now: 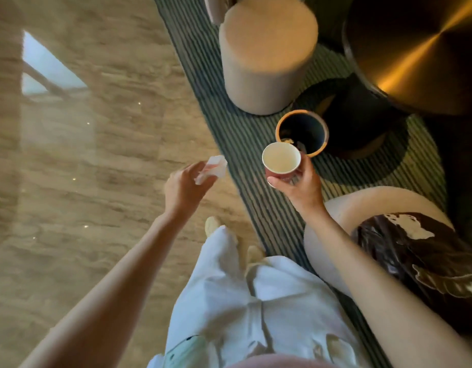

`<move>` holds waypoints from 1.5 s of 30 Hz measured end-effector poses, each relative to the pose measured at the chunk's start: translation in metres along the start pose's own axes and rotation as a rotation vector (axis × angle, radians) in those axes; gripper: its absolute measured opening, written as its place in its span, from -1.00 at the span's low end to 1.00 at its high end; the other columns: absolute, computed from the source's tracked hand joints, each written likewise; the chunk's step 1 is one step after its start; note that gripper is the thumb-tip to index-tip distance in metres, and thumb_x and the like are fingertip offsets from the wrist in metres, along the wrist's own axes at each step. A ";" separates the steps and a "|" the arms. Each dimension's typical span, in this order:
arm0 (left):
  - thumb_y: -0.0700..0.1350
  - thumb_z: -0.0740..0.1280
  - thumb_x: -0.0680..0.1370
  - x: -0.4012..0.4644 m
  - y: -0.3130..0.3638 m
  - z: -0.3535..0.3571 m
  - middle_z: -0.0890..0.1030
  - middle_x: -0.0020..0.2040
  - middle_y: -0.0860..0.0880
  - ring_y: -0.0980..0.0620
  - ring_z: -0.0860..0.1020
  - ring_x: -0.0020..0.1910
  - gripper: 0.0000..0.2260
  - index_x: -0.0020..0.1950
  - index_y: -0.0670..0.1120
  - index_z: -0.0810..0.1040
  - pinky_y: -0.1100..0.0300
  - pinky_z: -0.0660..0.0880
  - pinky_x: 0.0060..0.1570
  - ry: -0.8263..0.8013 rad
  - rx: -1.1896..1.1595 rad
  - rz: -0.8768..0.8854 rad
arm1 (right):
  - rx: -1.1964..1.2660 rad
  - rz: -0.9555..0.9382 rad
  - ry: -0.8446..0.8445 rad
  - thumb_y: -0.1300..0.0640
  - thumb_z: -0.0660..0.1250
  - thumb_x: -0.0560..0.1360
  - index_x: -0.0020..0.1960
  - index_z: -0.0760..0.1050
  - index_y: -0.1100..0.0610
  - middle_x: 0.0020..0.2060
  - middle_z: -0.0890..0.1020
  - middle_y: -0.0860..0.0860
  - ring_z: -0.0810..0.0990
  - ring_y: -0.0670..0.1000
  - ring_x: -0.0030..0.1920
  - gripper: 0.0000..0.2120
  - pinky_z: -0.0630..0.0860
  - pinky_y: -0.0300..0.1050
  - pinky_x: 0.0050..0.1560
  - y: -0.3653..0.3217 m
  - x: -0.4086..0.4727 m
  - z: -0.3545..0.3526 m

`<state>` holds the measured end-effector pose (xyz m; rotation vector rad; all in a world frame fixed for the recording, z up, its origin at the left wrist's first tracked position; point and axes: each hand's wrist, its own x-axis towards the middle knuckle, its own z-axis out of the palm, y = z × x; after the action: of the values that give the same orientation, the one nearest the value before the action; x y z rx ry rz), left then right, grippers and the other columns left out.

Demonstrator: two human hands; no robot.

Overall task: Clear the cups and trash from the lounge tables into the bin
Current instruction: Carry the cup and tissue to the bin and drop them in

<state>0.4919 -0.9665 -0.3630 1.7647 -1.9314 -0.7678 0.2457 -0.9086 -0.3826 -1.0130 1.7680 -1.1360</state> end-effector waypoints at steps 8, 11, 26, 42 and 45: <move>-0.01 0.44 0.46 0.194 0.032 0.024 0.67 0.04 -0.05 -0.03 0.63 -0.04 -0.71 0.17 -0.01 0.61 0.09 0.52 -0.06 -0.297 -0.023 0.237 | 0.069 0.166 0.342 0.14 0.60 0.26 0.33 0.39 0.08 0.20 0.57 0.00 0.55 -0.04 0.20 -0.30 0.52 0.00 0.23 -0.014 0.103 0.017; 0.03 0.41 0.48 0.248 0.050 0.041 0.66 0.04 -0.06 -0.03 0.62 -0.04 -0.70 0.19 -0.01 0.59 0.04 0.56 -0.04 -0.424 -0.023 0.350 | 0.100 0.230 0.448 0.20 0.59 0.29 0.33 0.38 0.09 0.18 0.56 -0.02 0.55 -0.21 0.11 -0.32 0.52 -0.32 0.11 -0.016 0.126 0.017; 0.08 0.32 0.50 0.415 0.135 0.306 0.64 0.06 -0.06 -0.10 0.58 0.02 -0.71 0.19 0.05 0.58 0.05 0.48 -0.03 -0.897 0.243 0.641 | 0.114 0.483 0.792 0.12 0.59 0.29 0.23 0.34 -0.11 0.04 0.49 -0.29 0.49 -0.28 0.07 -0.38 0.42 -0.56 -0.05 0.098 0.274 -0.020; 0.00 0.29 0.54 0.493 0.072 0.470 0.38 0.37 -0.15 -0.14 0.33 0.34 -0.50 0.44 -0.11 0.29 -0.02 0.32 0.27 -0.854 0.648 1.159 | 0.042 0.714 0.765 -0.21 0.52 0.22 0.46 0.20 0.06 0.38 0.39 0.06 0.36 0.06 0.39 -0.05 0.39 0.11 0.36 0.278 0.404 0.035; 0.04 0.25 0.56 0.492 0.091 0.423 0.36 0.38 -0.15 -0.15 0.31 0.36 -0.50 0.45 -0.11 0.26 -0.05 0.29 0.31 -0.817 0.739 1.342 | -0.199 0.837 0.725 -0.20 0.42 0.39 0.53 0.10 0.14 0.50 0.20 0.12 0.13 0.11 0.52 -0.11 0.21 0.10 0.48 0.237 0.391 0.039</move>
<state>0.0984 -1.3987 -0.6583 -0.1103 -3.4535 -0.2064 0.0876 -1.2099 -0.6913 0.1528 2.5408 -0.8080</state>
